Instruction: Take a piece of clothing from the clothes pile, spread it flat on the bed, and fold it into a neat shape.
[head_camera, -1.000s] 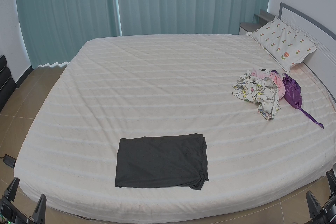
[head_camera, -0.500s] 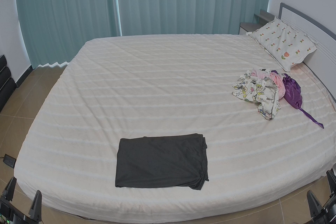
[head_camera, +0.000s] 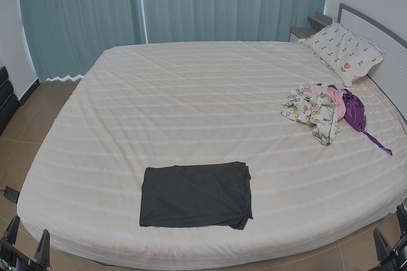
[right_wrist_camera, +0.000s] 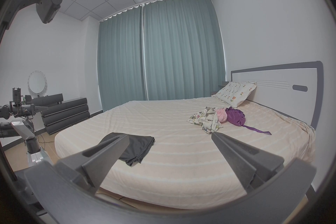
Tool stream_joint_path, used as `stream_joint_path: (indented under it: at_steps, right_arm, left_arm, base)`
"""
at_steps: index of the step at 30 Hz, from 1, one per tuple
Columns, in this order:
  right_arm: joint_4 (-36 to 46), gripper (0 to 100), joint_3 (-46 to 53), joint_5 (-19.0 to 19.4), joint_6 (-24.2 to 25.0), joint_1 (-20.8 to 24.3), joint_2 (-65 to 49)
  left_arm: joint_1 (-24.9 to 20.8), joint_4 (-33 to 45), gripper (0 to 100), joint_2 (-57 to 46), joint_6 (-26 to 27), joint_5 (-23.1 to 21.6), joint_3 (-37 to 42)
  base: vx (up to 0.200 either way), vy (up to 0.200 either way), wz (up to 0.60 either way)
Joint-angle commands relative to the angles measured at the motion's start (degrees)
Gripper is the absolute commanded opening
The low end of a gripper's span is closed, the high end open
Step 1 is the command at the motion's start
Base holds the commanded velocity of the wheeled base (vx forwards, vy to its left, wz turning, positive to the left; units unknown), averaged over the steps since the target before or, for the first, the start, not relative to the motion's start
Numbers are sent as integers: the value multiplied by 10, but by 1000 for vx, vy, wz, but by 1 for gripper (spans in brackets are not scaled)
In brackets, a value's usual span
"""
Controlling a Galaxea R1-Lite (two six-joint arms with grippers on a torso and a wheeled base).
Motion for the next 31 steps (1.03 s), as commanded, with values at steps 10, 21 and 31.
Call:
stream_joint_path:
  at_steps: [10,21,31]
  right_arm:
    - [0,100,4,3,0,1,-6]
    - [0,100,4,3,0,1,-6]
    - [7,100,2,9,-2,1,-6]
  left_arm:
    - [-1,0,100,-8,8,0,10]
    - [0,0,100,-8,11,0,10]
    - [-1,0,100,-8,11,0,10]
  base:
    - [0,0,0]
    - [0,0,0]
    - [0,0,0]
